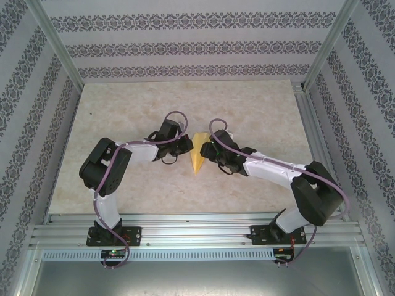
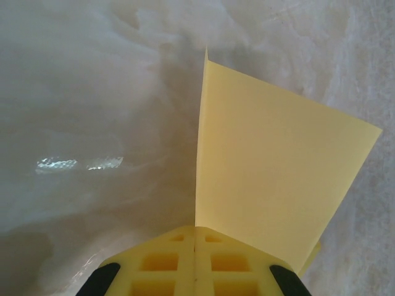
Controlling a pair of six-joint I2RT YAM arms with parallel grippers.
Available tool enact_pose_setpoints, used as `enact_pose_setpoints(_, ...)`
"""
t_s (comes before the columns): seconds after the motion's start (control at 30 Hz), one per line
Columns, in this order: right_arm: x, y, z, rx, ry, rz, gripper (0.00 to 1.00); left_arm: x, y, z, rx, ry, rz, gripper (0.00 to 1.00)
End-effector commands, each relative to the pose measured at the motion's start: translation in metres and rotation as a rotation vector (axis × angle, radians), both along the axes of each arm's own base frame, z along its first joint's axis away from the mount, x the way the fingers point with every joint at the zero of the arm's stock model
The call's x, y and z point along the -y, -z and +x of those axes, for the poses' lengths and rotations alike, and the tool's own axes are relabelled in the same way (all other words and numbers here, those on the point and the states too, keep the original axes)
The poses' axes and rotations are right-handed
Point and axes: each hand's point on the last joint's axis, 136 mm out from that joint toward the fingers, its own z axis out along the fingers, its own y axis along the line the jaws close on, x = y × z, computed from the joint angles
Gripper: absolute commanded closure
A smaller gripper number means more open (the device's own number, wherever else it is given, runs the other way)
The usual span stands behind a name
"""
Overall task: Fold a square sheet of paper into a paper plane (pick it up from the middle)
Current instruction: Turn over a paper plane at the center of the table, then move the paper plane to the top-center of the table.
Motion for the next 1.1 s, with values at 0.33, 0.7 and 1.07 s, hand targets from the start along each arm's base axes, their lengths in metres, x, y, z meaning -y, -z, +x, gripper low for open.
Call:
enact_pose_setpoints(0.33,-0.026,0.017,0.007,-0.056,-0.010,-0.017,0.61,0.008,-0.029,0.008,0.077,0.013,-0.080,1.00)
enact_pose_setpoints(0.7,-0.027,0.035,0.009,-0.107,0.009,-0.057,0.58,0.008,-0.029,0.008,0.074,0.019,-0.078,1.00)
enact_pose_setpoints(1.07,-0.035,0.046,0.010,-0.134,-0.007,-0.052,0.63,0.009,-0.027,0.006,0.066,0.025,-0.082,1.00)
